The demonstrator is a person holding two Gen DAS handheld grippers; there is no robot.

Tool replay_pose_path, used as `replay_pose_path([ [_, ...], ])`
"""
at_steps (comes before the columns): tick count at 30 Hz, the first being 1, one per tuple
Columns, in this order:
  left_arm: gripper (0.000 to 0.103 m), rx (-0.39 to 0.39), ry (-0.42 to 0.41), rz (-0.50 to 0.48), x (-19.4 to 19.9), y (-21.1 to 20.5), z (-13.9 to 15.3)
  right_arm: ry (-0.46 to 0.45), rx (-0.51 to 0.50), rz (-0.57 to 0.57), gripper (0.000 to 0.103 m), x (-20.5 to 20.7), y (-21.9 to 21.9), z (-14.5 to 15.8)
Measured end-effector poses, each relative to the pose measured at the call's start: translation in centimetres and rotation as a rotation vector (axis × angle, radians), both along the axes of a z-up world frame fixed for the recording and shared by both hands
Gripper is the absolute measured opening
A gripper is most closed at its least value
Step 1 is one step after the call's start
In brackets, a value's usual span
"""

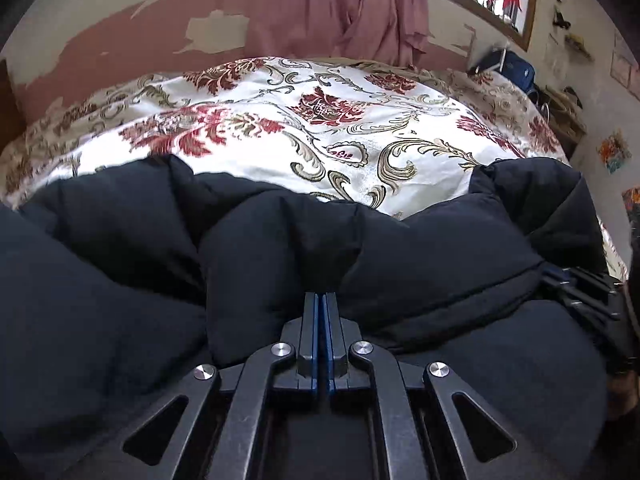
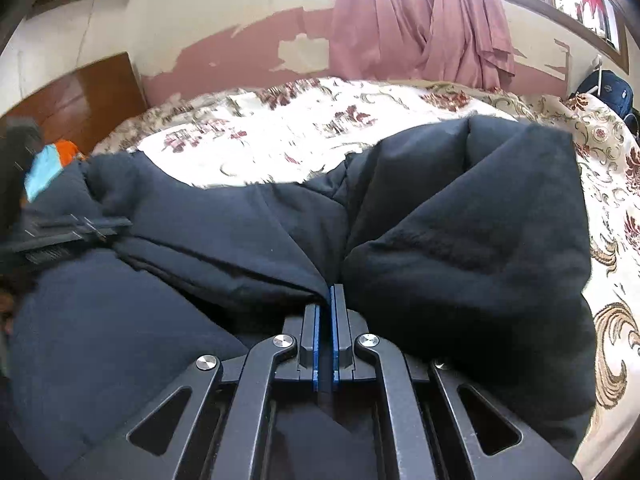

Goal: Fold large clothes
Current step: 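Carry the held hem over onto the collar with both grippers and open them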

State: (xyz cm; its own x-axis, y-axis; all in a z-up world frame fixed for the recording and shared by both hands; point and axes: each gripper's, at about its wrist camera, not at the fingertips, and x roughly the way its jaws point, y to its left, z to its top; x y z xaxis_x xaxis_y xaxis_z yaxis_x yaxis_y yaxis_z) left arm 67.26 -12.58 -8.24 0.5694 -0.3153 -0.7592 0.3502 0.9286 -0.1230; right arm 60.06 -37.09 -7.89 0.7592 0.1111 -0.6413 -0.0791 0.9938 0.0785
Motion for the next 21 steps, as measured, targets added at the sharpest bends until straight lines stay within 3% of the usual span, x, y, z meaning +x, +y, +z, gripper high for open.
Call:
replay_pose_path([
  [6, 0.004, -0.007, 0.005, -0.005, -0.1, 0.3, -0.9, -0.085, 0.088, 0.085, 0.007, -3.4, 0.4, 6.1],
  [9, 0.004, -0.016, 0.001, -0.004, -0.4, 0.6, -0.8, -0.013, 0.099, 0.159, 0.007, -1.1, 2.7, 7.5],
  [15, 0.003, -0.041, 0.026, -0.017, -0.1, 0.8, -1.0, 0.399, 0.012, 0.117, 0.006, 6.5, 5.7, 1.6],
  [21, 0.003, -0.021, 0.138, -0.04, 1.8, -0.1, -2.4, 0.47, 0.0, 0.104, 0.002, 10.2, 5.6, -1.7],
])
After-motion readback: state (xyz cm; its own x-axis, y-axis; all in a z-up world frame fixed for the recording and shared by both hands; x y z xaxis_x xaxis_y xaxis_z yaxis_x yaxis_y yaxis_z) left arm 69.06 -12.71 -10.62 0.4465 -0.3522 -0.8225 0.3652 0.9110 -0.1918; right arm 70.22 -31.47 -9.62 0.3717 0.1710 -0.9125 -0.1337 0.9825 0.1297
